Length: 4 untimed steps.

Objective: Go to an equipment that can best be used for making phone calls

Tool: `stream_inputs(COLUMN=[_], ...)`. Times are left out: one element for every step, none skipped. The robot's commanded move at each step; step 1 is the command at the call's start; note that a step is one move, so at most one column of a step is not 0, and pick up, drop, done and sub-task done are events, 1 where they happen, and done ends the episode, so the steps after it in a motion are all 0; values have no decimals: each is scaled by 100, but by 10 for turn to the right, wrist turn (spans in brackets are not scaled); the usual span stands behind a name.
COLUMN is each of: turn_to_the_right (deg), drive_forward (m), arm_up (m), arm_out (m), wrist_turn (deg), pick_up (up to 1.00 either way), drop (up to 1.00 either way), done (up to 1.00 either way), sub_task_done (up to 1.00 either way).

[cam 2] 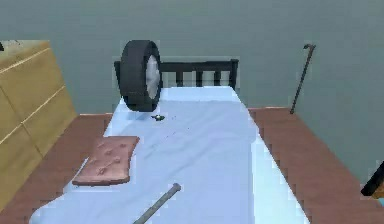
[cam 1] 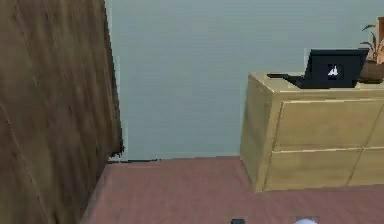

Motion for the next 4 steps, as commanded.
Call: stream_inputs(turn_to_the_right=[0,450,30,0], drive_forward=[95,0,0,15], arm_up=[0,0,0,0], arm_out=[0,0,0,0], wrist_turn=[0,0,0,0], pick_up=[0,0,0,0], drop=[0,0,0,0], done=[0,0,0,0], sub_task_done=[0,0,0,0])
